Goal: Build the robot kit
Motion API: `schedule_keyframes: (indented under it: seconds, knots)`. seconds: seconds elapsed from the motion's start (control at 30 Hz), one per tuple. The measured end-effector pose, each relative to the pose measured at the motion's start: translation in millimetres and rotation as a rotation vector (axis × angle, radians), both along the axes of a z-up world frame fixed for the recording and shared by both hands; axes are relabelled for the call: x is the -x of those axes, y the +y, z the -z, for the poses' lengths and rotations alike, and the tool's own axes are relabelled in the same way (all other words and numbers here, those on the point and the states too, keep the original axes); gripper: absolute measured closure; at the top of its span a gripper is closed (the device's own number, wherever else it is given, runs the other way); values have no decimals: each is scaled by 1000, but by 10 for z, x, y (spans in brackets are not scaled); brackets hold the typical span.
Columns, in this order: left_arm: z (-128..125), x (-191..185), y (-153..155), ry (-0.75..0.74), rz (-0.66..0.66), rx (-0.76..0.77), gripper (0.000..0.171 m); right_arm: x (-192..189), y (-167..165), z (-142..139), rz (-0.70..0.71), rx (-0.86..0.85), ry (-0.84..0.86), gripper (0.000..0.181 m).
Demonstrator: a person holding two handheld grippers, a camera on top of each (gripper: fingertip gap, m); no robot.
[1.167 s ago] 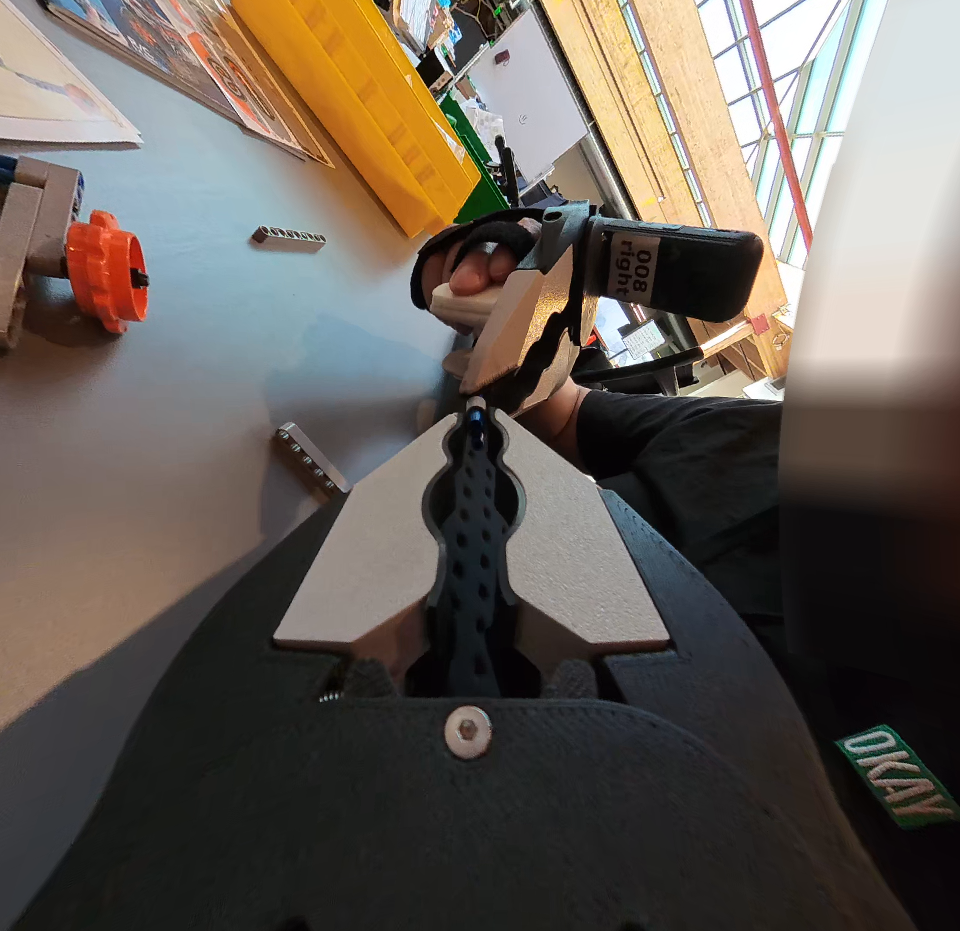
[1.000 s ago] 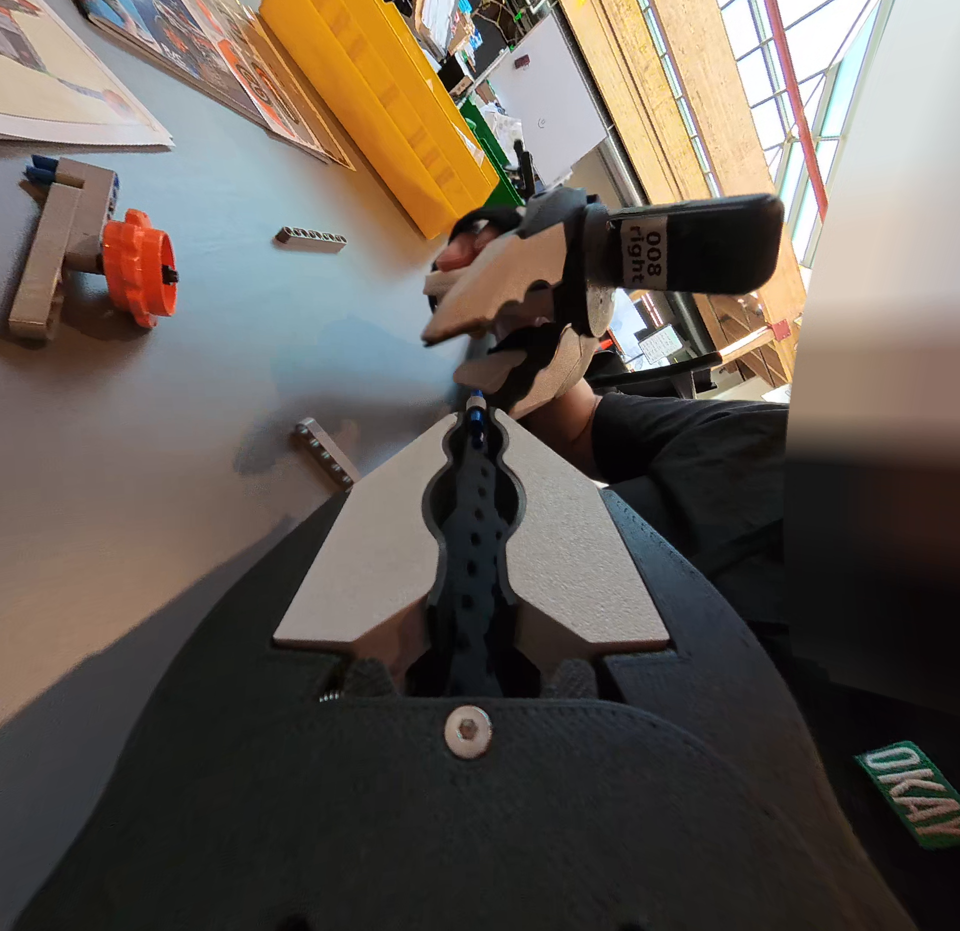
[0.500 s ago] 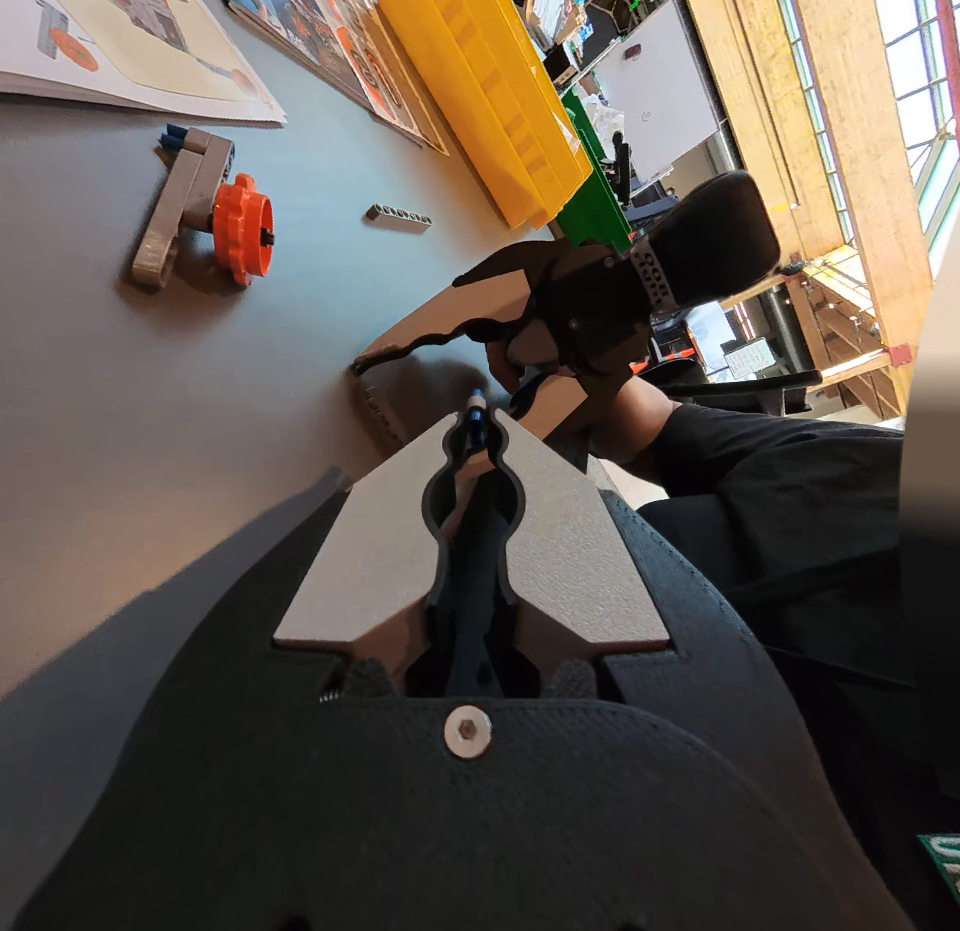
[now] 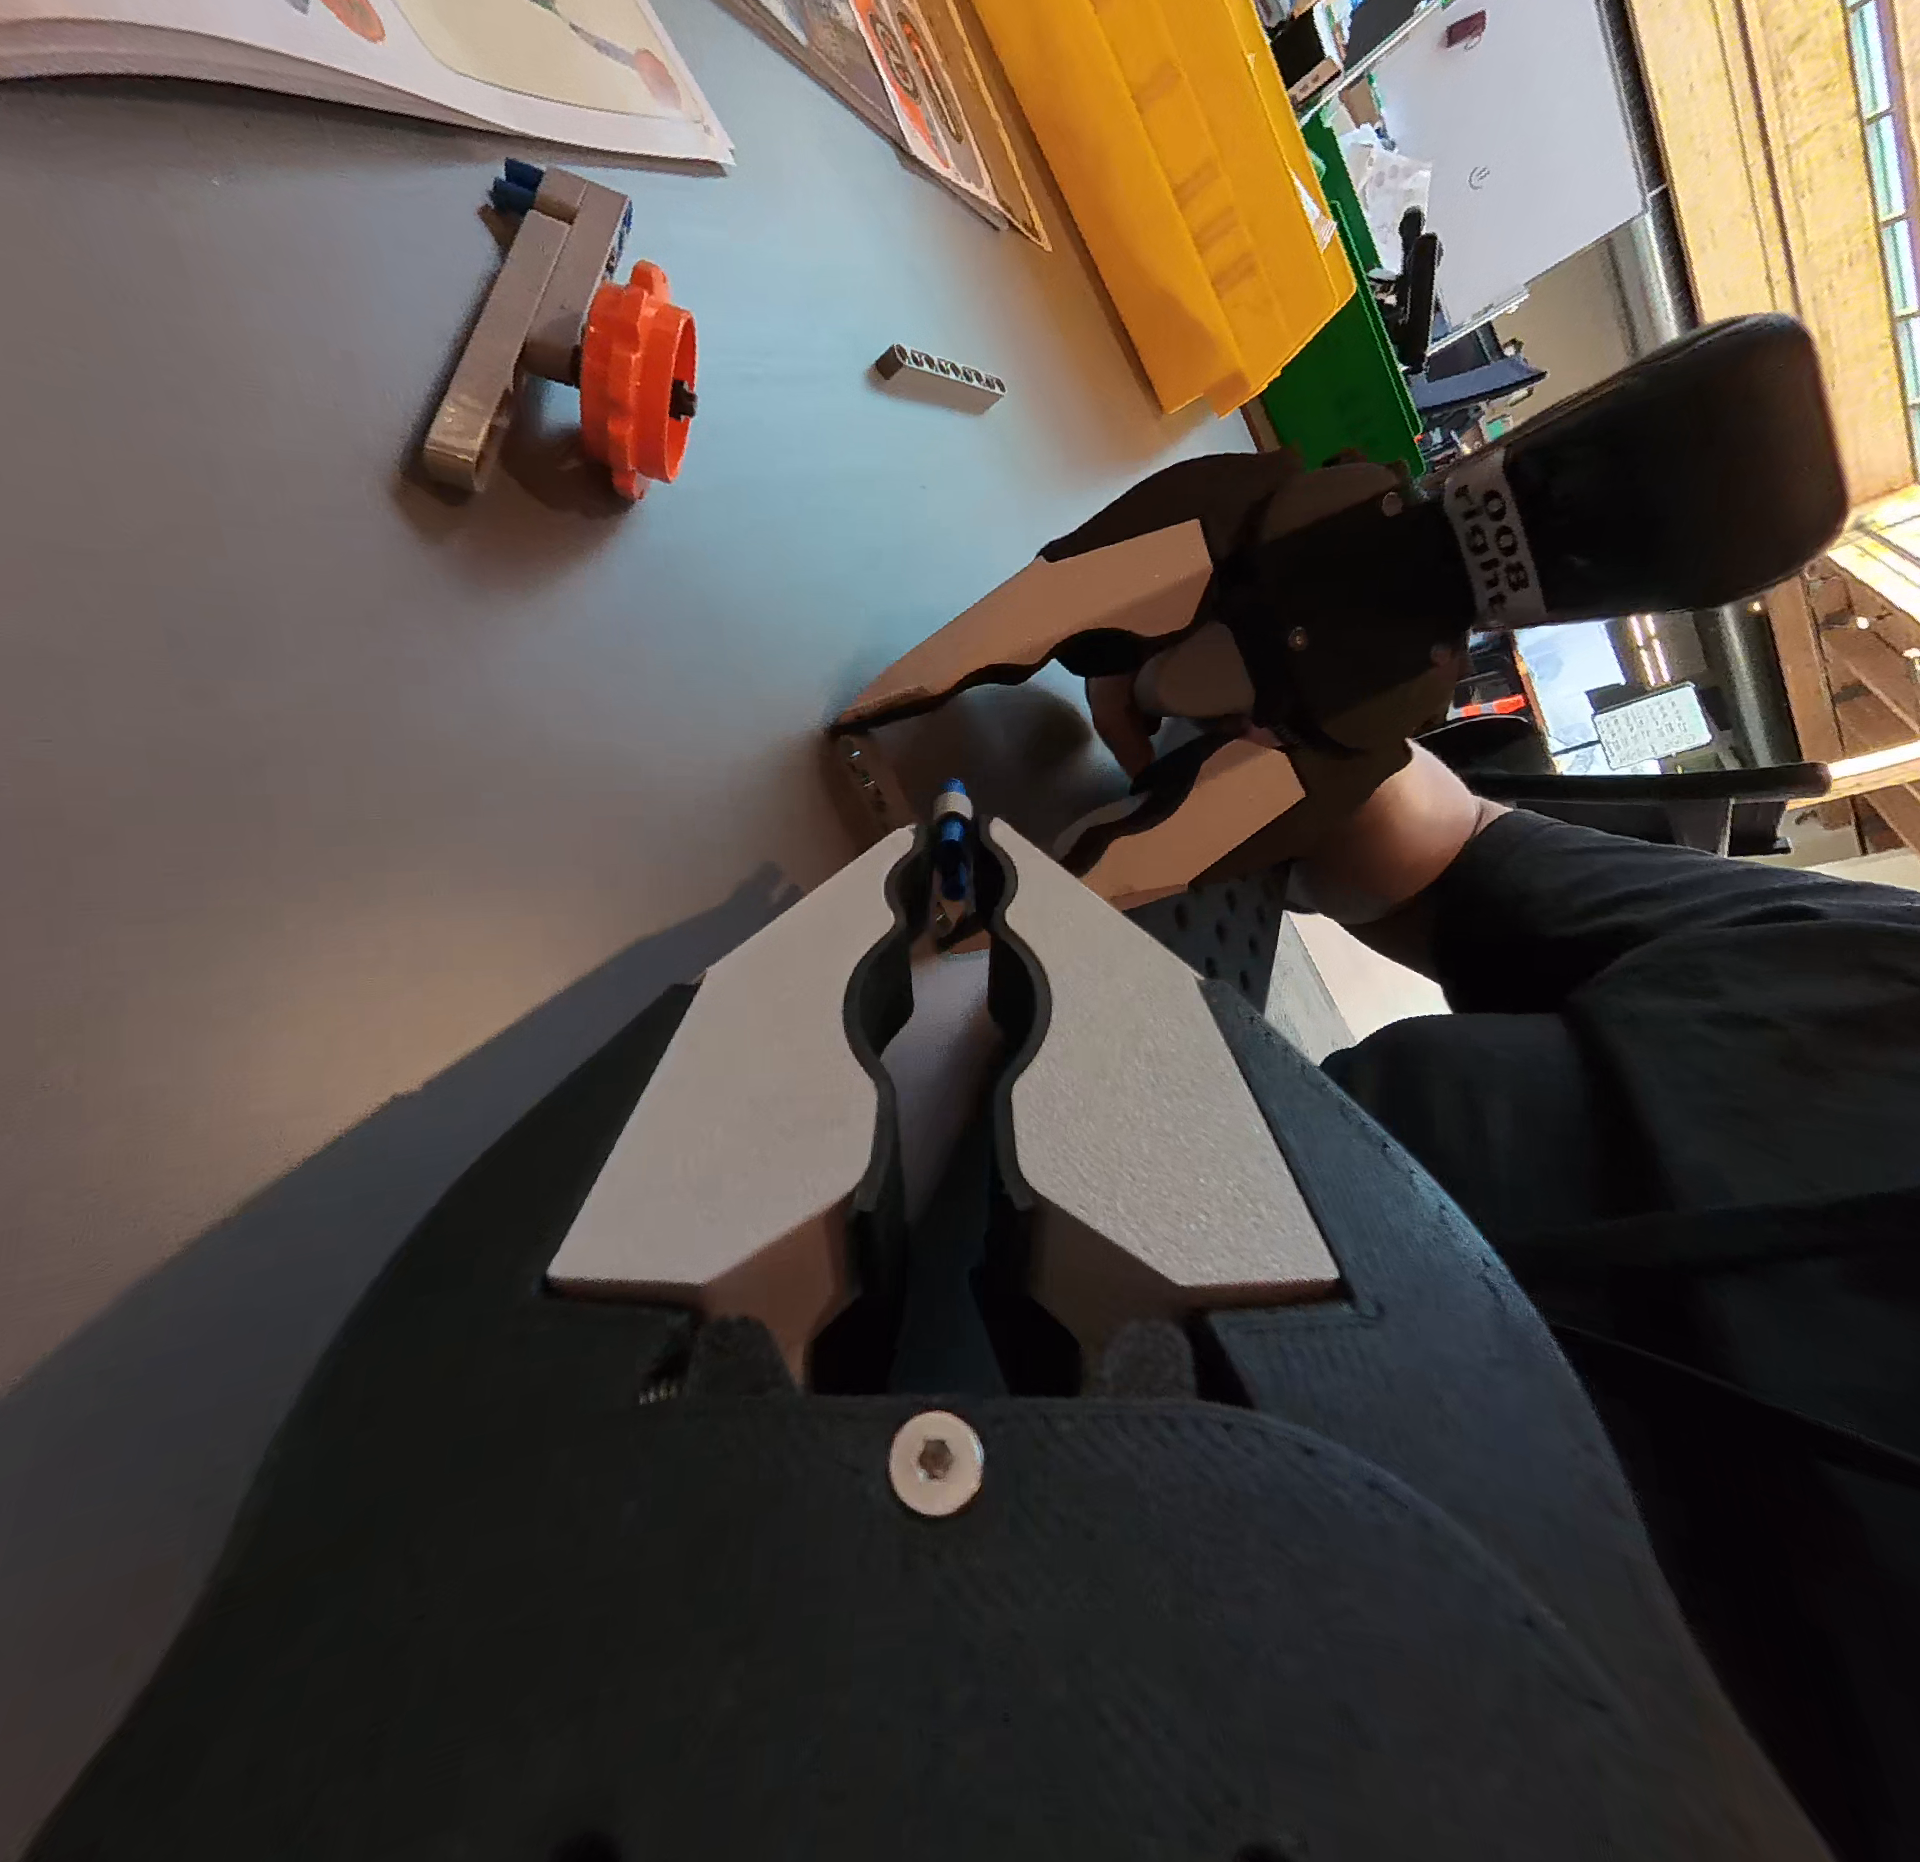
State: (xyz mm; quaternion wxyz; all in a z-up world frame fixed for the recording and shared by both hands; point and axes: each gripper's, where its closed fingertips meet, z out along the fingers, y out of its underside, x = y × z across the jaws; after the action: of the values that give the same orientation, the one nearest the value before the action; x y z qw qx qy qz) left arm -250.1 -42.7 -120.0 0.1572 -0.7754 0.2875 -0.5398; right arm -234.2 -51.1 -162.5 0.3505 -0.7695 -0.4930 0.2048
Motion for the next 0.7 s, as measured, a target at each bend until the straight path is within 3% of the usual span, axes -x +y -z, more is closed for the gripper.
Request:
schedule_keyframes:
  seconds: [0.1,0.3,0.4,0.7]
  knots:
    - [26,-16,-31,6,21,17,167,-5,-17,-20,-19,-24,-9,126]
    - [-81,-6,-117,-89,65,96,166,153,-163,-403,-212,-327,114,126]
    - [-116,15,-156,-115,78,109,166,200,-244,-454,-267,-369,146,126]
    - [-347,-8,-154,-258,34,131,166,205,-228,-729,-230,-486,234,127]
